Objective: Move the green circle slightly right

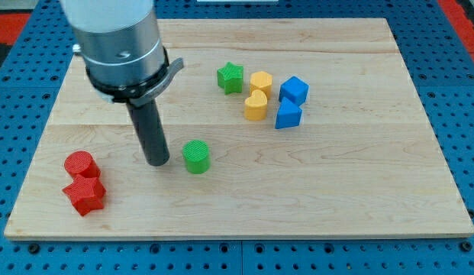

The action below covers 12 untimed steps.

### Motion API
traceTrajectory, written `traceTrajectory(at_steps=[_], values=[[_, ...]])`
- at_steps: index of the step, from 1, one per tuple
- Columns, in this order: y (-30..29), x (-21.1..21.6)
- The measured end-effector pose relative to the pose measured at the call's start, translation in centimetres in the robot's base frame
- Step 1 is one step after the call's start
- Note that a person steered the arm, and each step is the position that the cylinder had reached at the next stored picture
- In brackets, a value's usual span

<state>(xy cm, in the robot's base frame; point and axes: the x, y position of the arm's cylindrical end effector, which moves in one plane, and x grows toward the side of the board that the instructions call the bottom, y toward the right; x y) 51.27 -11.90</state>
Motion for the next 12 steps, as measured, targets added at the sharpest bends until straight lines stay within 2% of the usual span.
traceTrajectory(at_steps=[1,2,3,4,6,9,11,12], values=[[0.2,3.8],[0.5,5.8],[0.9,5.6],[1.3,5.2],[3.5,-0.6],[4.6,1.1],[2.6,-3.2],[4.2,-2.8]])
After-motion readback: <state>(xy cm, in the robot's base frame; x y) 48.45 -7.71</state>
